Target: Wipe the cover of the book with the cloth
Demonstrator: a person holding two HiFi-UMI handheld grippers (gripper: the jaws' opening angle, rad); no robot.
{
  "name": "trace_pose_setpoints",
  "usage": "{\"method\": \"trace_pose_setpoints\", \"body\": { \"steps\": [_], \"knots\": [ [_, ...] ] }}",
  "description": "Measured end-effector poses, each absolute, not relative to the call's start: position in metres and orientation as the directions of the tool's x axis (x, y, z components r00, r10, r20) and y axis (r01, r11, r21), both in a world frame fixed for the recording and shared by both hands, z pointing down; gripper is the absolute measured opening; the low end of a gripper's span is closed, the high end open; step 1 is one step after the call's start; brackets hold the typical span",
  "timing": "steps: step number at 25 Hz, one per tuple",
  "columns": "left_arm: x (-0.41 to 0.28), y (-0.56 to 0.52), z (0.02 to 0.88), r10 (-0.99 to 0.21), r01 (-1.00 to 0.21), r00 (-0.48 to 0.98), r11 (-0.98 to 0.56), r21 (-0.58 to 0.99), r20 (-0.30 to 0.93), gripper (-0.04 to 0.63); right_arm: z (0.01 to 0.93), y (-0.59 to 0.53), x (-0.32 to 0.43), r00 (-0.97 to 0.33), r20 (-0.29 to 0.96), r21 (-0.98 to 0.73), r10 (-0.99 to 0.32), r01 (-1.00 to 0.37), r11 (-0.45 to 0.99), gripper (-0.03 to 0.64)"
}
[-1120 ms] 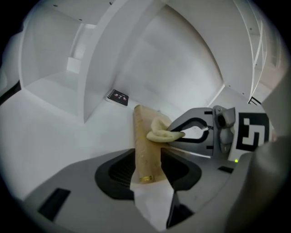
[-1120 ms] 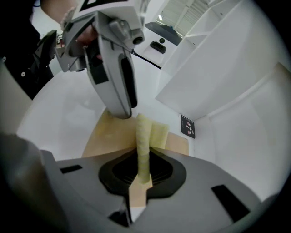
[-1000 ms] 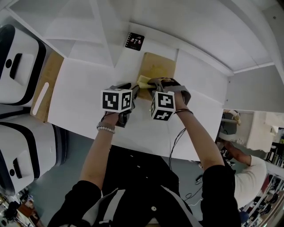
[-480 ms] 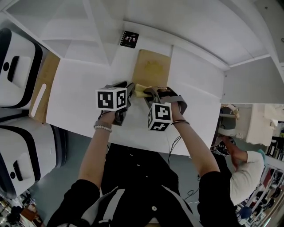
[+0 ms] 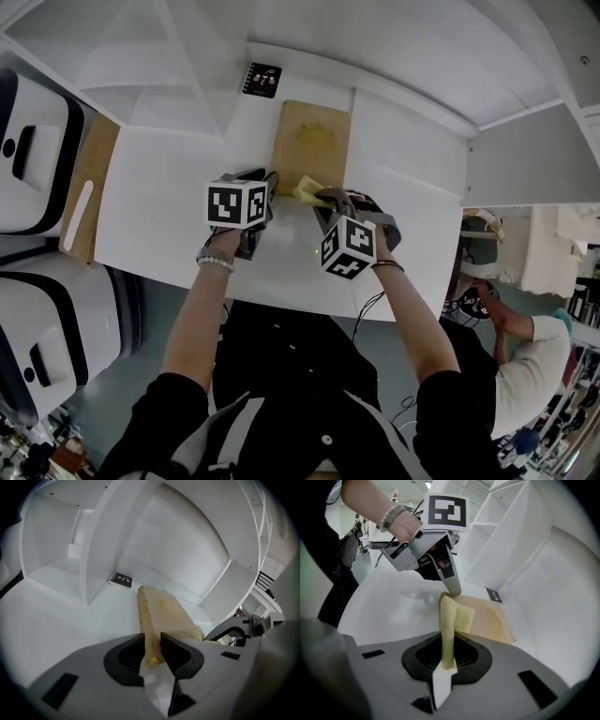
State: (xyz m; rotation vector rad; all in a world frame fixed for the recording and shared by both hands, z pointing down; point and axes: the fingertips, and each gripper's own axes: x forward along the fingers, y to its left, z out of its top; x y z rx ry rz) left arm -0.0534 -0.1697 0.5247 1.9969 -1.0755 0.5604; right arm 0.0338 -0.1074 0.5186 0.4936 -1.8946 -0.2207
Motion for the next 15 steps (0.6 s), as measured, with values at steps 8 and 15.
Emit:
{"method": "trace_pose_setpoints", "body": {
  "steps": [8, 15],
  "knots": [
    [-0.053, -0.170, 0.524, -0.499, -0.849, 0.526, -0.345, 0.399, 0.688, 0.100, 0.518, -0.105, 0.074, -0.286, 0.841, 0.328, -0.458, -0.403, 0.854, 0.035],
    [-0.053, -0.166, 0.515, -0.545, -0.879, 0.473, -0.343, 0.331, 0.692, 0.015, 0.503, -0.101, 0.110, -0.323, 0.791, 0.245, -0.520, -0.612, 0.752, 0.035]
  ]
}}
